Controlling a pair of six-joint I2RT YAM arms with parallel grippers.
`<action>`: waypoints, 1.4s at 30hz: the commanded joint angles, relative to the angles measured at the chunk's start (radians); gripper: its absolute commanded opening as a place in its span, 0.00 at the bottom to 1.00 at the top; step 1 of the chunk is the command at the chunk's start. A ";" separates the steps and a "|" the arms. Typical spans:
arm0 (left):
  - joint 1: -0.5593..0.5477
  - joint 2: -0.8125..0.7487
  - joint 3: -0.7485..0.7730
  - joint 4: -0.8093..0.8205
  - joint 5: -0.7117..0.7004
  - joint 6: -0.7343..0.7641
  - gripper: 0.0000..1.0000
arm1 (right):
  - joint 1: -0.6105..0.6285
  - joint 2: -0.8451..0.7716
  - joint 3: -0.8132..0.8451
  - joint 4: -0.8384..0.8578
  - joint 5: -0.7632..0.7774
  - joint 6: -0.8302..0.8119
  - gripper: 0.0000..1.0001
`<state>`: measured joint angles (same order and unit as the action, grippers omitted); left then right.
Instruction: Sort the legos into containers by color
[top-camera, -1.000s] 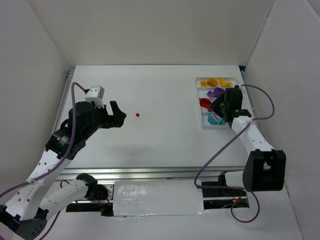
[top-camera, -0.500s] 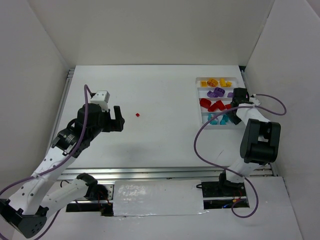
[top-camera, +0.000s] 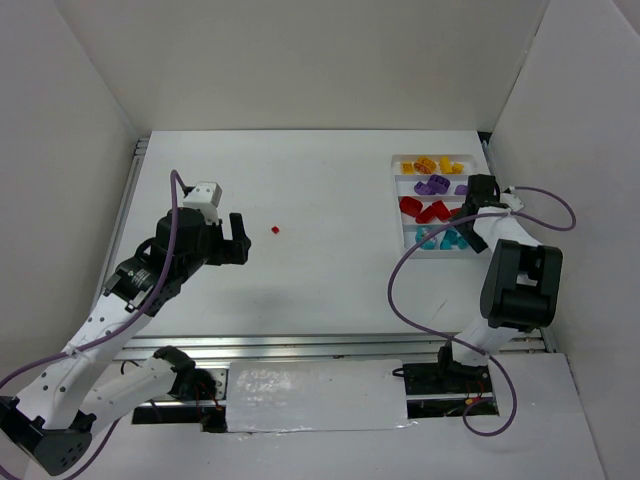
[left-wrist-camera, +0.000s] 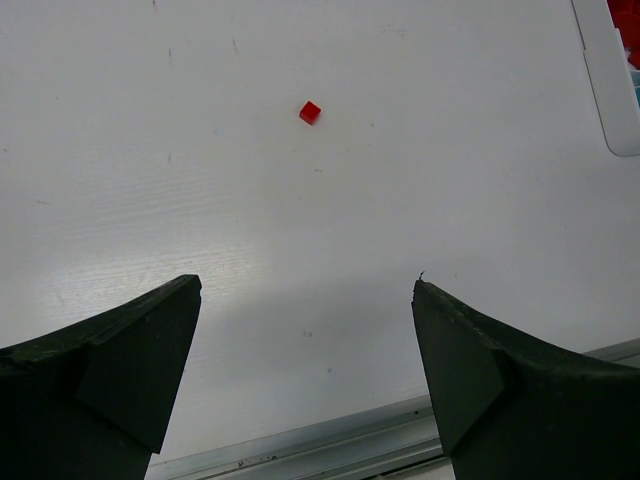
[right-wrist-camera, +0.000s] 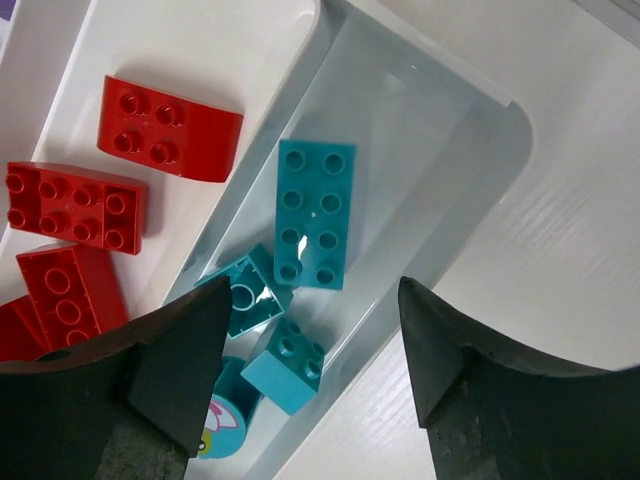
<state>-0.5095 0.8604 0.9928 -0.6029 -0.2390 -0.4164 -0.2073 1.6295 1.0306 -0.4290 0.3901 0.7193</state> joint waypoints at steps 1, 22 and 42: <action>-0.004 -0.009 -0.002 0.023 -0.006 0.028 1.00 | -0.003 -0.066 0.022 -0.013 0.003 0.005 0.76; 0.098 -0.015 0.023 -0.057 -0.312 -0.102 0.99 | 1.012 0.426 0.788 -0.157 -0.215 -0.572 0.99; 0.103 -0.029 0.010 -0.024 -0.227 -0.064 1.00 | 1.010 0.828 1.230 -0.264 -0.342 -0.788 0.66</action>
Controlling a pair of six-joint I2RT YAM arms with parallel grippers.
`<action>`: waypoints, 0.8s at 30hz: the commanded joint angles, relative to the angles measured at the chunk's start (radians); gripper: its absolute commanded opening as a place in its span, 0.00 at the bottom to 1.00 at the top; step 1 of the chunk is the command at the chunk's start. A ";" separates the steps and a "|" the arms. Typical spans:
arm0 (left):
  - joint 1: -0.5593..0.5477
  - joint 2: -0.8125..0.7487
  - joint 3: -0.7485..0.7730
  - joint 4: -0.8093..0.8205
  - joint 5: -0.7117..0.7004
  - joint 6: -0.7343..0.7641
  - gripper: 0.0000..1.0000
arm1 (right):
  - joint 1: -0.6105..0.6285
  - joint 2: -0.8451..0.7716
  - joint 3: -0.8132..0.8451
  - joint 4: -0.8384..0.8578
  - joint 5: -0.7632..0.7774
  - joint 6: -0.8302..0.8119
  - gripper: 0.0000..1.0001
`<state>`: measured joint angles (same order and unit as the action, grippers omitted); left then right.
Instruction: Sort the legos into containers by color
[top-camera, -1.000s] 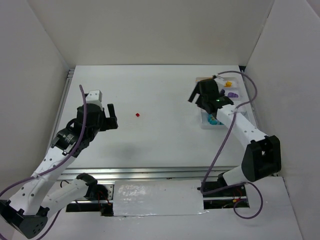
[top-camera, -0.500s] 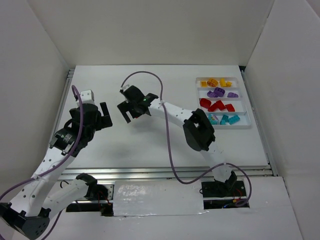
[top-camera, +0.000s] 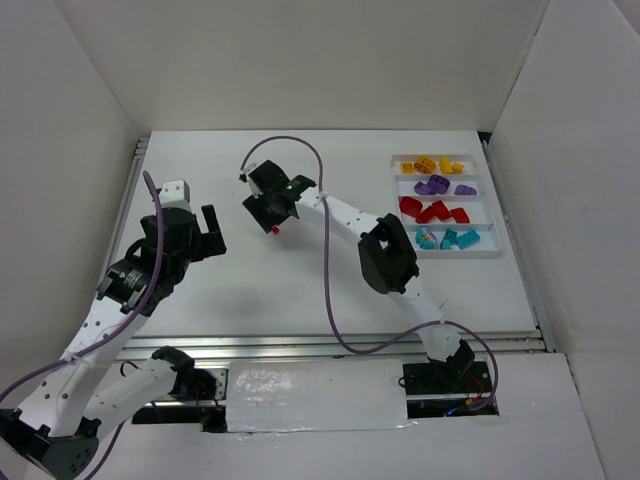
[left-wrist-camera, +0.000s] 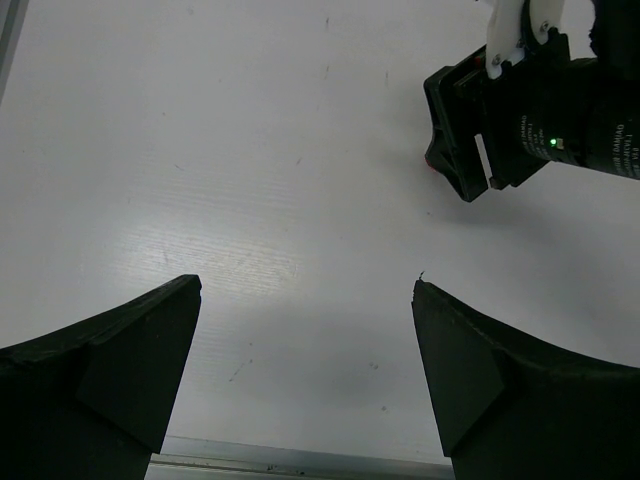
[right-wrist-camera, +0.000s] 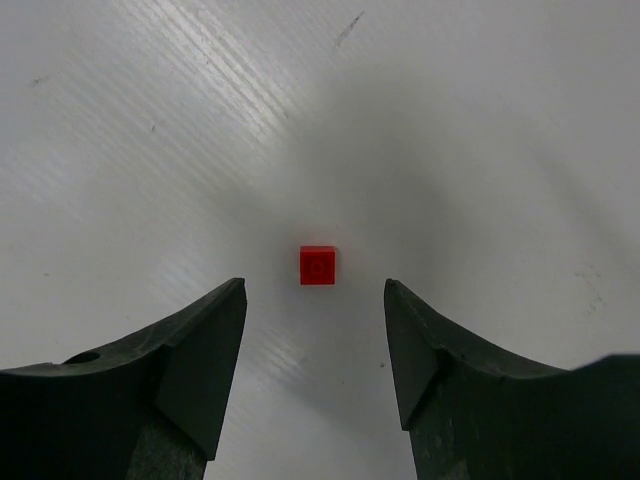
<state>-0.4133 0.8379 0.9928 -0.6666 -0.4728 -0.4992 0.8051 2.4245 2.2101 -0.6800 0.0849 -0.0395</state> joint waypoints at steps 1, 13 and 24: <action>0.007 -0.008 0.010 0.039 0.007 0.019 0.99 | -0.007 0.044 0.059 -0.021 -0.045 -0.028 0.64; 0.005 -0.006 0.010 0.042 0.019 0.025 1.00 | -0.040 0.077 0.083 -0.030 -0.134 0.009 0.52; 0.007 -0.003 0.013 0.042 0.033 0.024 1.00 | -0.044 0.127 0.145 -0.082 -0.145 0.010 0.50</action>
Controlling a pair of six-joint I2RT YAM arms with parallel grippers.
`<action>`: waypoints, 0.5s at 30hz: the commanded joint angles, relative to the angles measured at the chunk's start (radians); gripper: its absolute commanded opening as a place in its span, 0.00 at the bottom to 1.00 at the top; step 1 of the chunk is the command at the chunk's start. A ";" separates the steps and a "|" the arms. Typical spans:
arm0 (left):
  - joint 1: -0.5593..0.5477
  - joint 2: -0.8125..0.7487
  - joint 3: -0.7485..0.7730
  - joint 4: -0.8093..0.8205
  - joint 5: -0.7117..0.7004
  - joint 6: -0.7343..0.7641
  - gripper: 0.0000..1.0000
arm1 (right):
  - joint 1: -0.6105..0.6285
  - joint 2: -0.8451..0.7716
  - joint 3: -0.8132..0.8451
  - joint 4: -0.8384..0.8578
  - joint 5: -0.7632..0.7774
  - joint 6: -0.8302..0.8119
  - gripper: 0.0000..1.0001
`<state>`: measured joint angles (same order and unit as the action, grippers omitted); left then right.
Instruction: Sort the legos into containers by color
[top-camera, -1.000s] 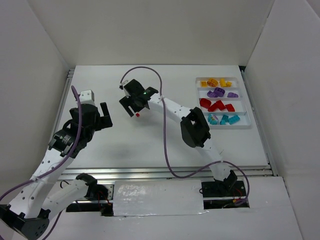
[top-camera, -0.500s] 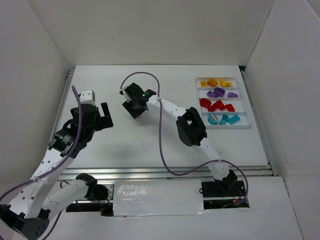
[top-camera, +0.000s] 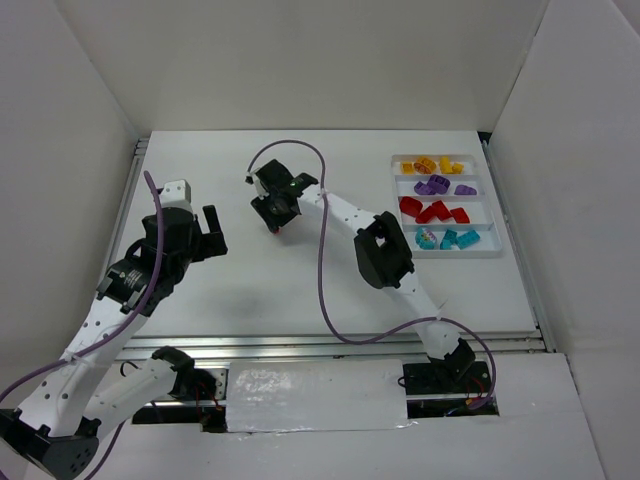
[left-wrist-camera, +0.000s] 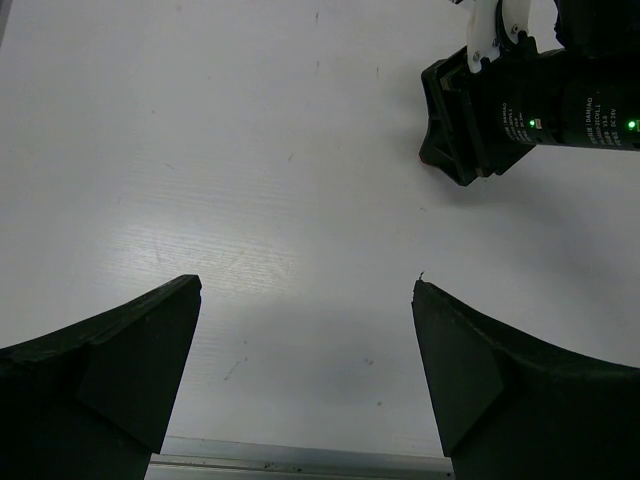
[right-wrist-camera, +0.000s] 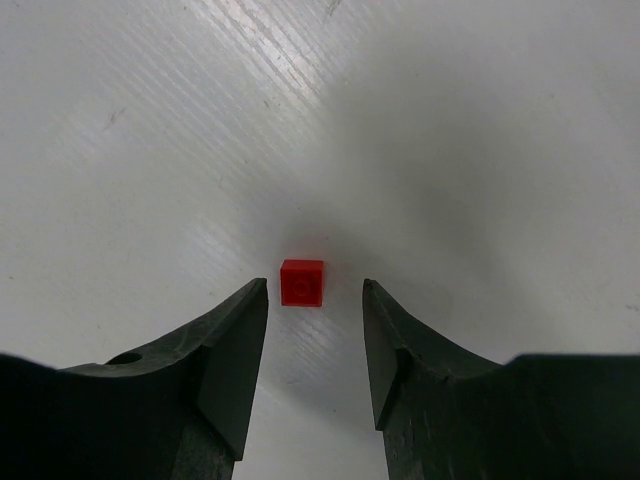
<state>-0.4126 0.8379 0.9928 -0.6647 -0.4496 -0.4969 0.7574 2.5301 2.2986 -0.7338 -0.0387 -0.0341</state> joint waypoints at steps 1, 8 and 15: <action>0.005 -0.005 0.014 0.040 0.011 0.023 0.99 | 0.003 0.024 0.056 -0.033 -0.033 0.005 0.50; -0.009 -0.003 0.015 0.037 0.002 0.024 0.99 | 0.003 0.045 0.073 -0.044 -0.072 0.011 0.50; -0.037 -0.006 0.017 0.033 -0.011 0.027 0.99 | 0.005 0.056 0.091 -0.052 -0.070 0.026 0.42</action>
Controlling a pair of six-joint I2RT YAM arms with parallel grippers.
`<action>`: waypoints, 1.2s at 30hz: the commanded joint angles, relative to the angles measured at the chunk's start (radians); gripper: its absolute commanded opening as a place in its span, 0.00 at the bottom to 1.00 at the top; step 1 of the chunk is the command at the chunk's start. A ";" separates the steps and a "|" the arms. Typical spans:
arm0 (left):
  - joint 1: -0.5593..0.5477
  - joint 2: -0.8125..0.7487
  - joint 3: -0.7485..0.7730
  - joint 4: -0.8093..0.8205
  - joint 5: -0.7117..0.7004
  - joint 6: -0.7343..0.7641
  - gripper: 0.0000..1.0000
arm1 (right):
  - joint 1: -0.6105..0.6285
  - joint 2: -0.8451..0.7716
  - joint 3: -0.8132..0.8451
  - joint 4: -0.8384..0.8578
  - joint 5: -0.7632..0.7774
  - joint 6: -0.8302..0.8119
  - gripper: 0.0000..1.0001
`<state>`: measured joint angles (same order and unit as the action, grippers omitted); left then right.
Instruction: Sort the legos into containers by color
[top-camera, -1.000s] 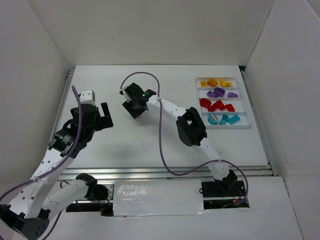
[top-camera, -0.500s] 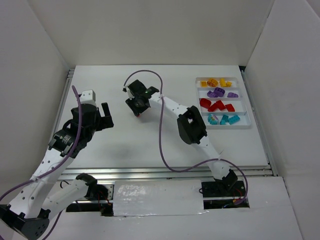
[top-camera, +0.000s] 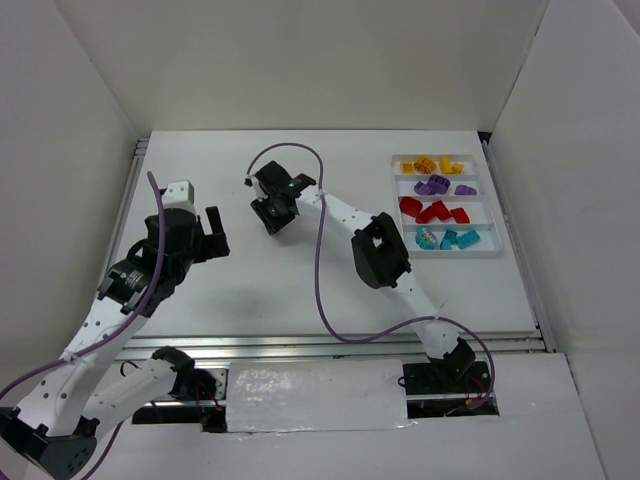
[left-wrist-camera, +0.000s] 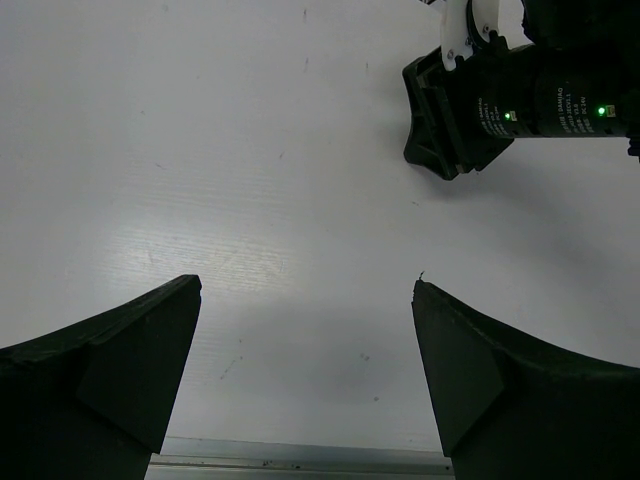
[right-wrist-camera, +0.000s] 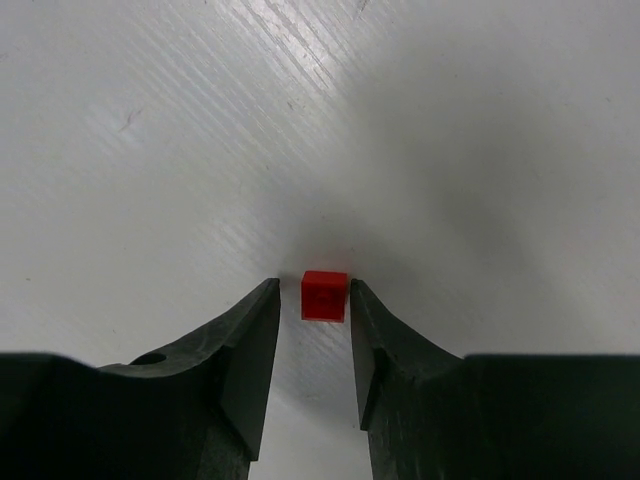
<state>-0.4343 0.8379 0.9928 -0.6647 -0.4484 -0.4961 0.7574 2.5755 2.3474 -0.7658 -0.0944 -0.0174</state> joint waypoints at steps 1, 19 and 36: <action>-0.023 -0.010 0.018 0.033 -0.016 0.028 0.99 | 0.005 0.011 0.044 -0.020 -0.013 0.010 0.41; -0.075 -0.022 0.018 0.019 -0.087 0.022 0.99 | -0.064 -0.437 -0.425 0.272 -0.089 0.118 0.03; -0.084 -0.025 0.013 0.031 -0.070 0.027 1.00 | -0.823 -0.787 -0.961 0.339 0.232 0.500 0.06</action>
<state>-0.5137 0.8139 0.9928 -0.6655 -0.5121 -0.4953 -0.0227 1.7939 1.4082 -0.4473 0.0536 0.3698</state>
